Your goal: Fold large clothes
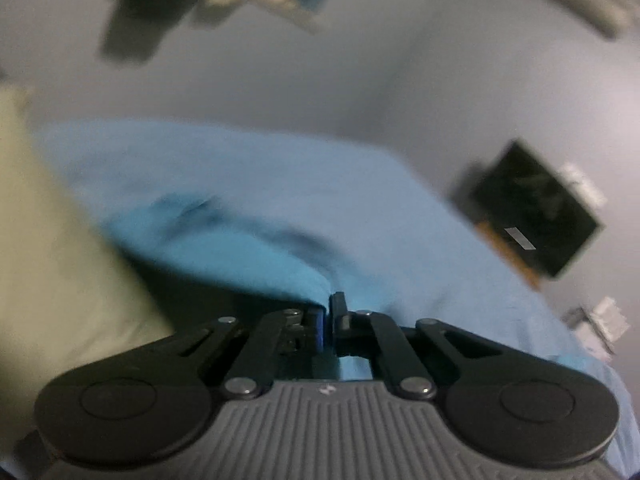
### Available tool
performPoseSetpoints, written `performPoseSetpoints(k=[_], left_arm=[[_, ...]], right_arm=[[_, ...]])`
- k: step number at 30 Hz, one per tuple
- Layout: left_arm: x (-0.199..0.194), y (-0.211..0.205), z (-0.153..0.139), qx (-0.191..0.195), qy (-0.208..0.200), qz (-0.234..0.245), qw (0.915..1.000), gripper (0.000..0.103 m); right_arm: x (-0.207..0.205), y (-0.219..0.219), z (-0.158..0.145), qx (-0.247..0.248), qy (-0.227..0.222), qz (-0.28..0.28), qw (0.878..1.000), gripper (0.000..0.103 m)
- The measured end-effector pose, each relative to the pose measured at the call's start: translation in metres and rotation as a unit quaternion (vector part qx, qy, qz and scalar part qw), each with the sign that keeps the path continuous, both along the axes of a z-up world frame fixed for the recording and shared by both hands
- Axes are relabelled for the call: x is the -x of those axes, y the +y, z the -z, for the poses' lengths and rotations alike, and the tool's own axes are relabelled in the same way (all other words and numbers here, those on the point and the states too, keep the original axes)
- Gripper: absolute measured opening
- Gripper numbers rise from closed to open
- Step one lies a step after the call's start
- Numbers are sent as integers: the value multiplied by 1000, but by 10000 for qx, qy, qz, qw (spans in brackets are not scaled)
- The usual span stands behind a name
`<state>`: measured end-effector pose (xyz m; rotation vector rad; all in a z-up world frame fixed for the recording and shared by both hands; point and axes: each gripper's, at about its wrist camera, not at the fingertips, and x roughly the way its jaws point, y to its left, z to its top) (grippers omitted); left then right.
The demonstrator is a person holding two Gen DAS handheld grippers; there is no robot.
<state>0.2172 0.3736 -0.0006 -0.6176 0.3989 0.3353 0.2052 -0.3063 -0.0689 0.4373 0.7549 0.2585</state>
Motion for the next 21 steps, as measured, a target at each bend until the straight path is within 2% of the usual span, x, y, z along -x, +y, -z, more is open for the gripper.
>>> performPoseSetpoints(k=[2,5,9,11,14,16,18,21], left_arm=[[0,-24,-29,-334,-281,437,9981,0],[0,-70,-68,-715,-698,1090,9890,0],[0,-140,-105,-998,-1186,1870,9701,0],[-1,-180,-117,-1130,-1362,2283,9574,0],[-3,-242,-125,-1240,-1485,2891,9376,0],[-5,-288,-124,-1390,-1502,3343,9200,0],[-7,-332,-114,-1500,-1446,3739,9038,0],[-11,-388,-91,-1441,-1242,4201,8873,0]], right_arm=[[0,1,0,22,-10,-42,10000,103],[1,1,-1,25,-36,-68,10000,103],[5,-1,-3,9,-105,-74,9999,103],[7,-2,-4,2,-129,-72,9999,103],[9,-5,-6,-20,-160,-41,9999,103],[11,-8,-6,-61,-177,-6,9998,103],[12,-11,-5,-96,-178,45,9998,103],[13,-15,-6,-108,-192,188,9996,103]])
